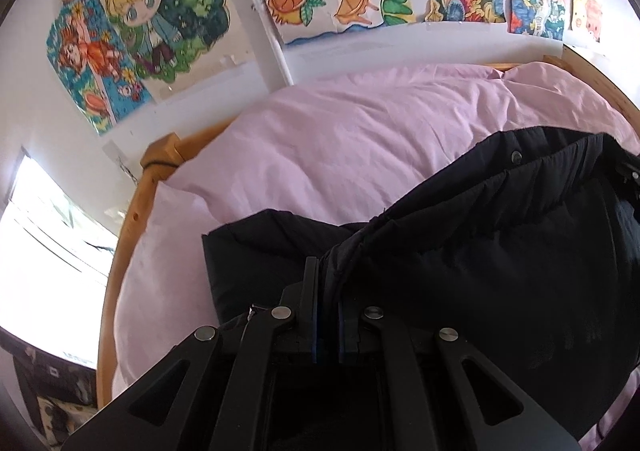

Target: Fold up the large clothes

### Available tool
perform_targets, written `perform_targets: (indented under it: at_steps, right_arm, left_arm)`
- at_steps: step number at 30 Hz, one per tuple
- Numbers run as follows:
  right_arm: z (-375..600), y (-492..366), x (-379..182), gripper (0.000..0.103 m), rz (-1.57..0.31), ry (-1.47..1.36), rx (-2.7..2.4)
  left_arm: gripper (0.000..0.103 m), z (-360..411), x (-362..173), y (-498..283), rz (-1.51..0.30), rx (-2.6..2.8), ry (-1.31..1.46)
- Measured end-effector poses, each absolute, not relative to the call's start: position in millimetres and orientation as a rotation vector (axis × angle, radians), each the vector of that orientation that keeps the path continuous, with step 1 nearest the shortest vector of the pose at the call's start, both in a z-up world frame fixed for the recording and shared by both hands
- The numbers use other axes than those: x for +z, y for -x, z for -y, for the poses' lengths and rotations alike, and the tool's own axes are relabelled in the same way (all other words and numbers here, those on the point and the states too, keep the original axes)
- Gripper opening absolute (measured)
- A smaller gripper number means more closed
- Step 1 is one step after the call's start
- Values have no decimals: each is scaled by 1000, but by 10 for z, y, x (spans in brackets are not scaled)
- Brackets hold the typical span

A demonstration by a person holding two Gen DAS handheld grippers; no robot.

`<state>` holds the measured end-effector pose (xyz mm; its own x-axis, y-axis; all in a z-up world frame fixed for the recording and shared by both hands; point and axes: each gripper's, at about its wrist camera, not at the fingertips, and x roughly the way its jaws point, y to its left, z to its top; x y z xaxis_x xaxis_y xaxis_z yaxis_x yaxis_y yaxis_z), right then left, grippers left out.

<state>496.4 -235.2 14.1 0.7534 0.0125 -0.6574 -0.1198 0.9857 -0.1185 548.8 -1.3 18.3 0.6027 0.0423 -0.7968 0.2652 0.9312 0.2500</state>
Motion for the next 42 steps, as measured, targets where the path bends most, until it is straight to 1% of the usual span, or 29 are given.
perform_targets:
  at_steps: [1, 2, 3, 4, 5, 6, 8, 10, 11, 12, 16, 17, 19, 20, 21, 23, 28, 31, 34, 38, 41, 42]
  right_arm:
    - [2356, -4974, 118, 16, -717, 155, 74]
    - [2357, -4981, 104, 21, -716, 152, 75]
    - [2366, -4985, 92, 32, -713, 147, 75]
    - [2375, -4991, 84, 38, -708, 144, 74]
    - [2386, -4993, 72, 50, -701, 140, 71]
    - [2394, -4998, 59, 58, -696, 138, 69]
    - [2406, -5017, 33, 62, -695, 132, 76]
    - [2412, -5026, 10, 72, -691, 130, 74]
    - [2412, -5023, 5, 80, -688, 126, 72]
    - [2414, -5017, 1, 84, -684, 119, 75]
    - [2389, -4987, -2, 89, -666, 126, 76]
    - [2381, -4983, 0, 91, -662, 129, 72]
    - [2367, -4983, -2, 95, -656, 135, 68]
    - [2358, -4986, -5, 98, -656, 141, 63]
    - [2358, -4984, -6, 101, -650, 132, 38]
    - [2377, -4975, -1, 103, -629, 133, 28]
    - [2503, -4959, 30, 103, -586, 141, -65]
    - [2660, -4874, 114, 103, -547, 125, -139]
    - [2794, -4702, 213, 103, -497, 132, -191]
    - [2891, -4488, 237, 103, -482, 123, -179]
    - [2863, -4340, 173, 103, -491, 114, -135]
    - [2826, -4287, 143, 103, -490, 119, -110]
  left_arm:
    - [7, 8, 169, -5494, -923, -134, -359]
    - [7, 9, 158, -5502, -925, -134, -358]
    - [7, 7, 138, -5509, -928, -133, -359]
    - [8, 14, 122, -5518, -930, -134, -359]
    - [8, 11, 101, -5529, -933, -133, -355]
    - [8, 4, 85, -5545, -934, -135, -346]
    - [9, -17, 60, -5582, -941, -142, -329]
    - [9, -43, 41, -5614, -952, -150, -301]
    - [10, -69, 34, -5632, -963, -158, -278]
    - [10, -91, 37, -5646, -970, -163, -260]
    - [13, -174, 85, -5662, -988, -182, -196]
    - [16, -179, 96, -5662, -991, -183, -186]
    - [27, -221, 136, -5662, -994, -174, -169]
    - [41, -251, 161, -5662, -989, -159, -162]
    - [57, -299, 204, -5652, -968, -154, -142]
    - [70, -396, 287, -5630, -922, -152, -98]
    - [74, -601, 429, -5565, -862, -111, -14]
    - [78, -642, 497, -5421, -800, -97, -1]
    - [80, -605, 510, -5220, -747, -106, -37]
    - [80, -493, 516, -4972, -673, -123, -113]
    - [80, -398, 555, -4728, -568, -116, -148]
    - [80, -371, 617, -4568, -471, -96, -156]
